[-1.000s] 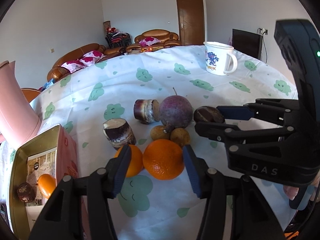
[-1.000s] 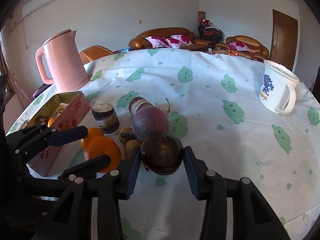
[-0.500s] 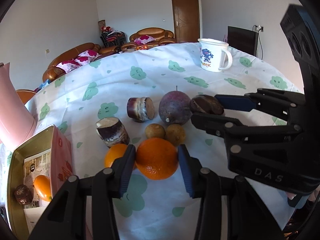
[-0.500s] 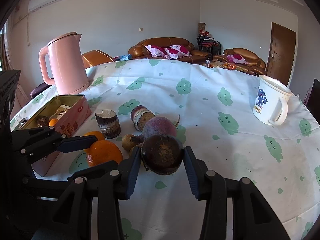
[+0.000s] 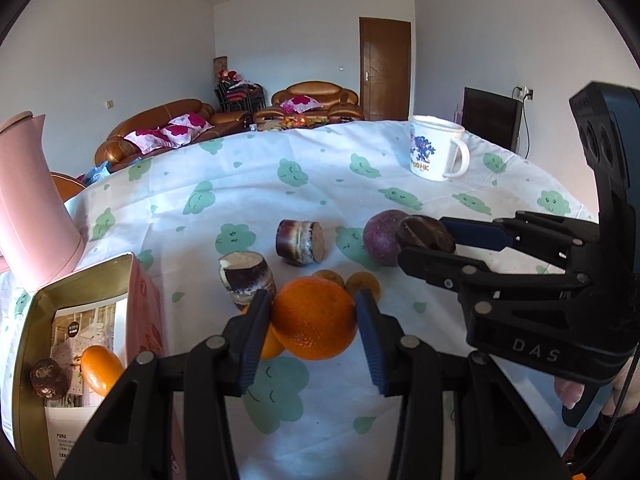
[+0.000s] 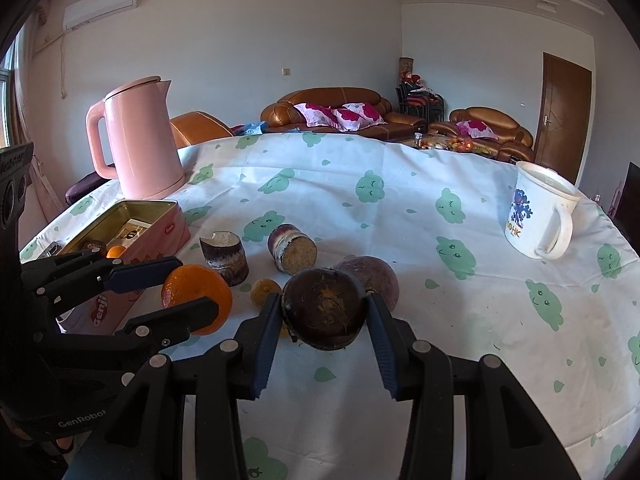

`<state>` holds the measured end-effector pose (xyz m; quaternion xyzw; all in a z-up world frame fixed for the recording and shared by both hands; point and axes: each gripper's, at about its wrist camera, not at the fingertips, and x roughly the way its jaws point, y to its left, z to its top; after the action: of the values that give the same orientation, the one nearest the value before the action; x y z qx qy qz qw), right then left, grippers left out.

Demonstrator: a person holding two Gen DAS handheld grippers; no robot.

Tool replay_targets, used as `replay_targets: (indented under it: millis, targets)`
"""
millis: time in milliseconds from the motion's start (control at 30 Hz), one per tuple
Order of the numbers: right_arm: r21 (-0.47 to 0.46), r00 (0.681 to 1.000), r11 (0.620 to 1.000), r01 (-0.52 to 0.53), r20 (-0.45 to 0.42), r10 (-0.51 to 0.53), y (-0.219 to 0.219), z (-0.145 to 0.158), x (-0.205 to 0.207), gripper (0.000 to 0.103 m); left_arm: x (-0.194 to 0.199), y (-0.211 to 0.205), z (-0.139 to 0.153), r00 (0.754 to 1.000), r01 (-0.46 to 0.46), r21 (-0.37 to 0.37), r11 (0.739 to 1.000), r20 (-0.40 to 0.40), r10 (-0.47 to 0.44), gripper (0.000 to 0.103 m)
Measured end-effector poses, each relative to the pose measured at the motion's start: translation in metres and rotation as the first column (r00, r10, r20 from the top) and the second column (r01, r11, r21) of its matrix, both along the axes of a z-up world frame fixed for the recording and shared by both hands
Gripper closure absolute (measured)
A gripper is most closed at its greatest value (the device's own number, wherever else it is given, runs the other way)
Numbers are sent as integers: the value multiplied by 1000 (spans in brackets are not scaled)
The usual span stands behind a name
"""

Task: Organize fruits
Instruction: 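Lift the mangosteen and orange and carry them toward the tin box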

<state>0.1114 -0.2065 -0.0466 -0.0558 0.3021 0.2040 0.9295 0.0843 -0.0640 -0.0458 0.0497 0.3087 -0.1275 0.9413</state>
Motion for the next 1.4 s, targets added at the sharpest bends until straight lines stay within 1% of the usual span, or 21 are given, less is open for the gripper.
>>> replay_targets:
  millis: [567,1100,1400]
  targets:
    - [20,997,1000,-21,80,20,-1,8,-14,58,-14,9,11,994,-45,-21,999,103,47,58]
    - [38,988,999,-27,154,21,-5,14,-28,58,-22,15,15,985,-75,-43,996,152,81,58]
    - [46,983,998,-32,181,23,-6,17,-33,58,-27,16,18,979,-85,-45,995,180,91,58]
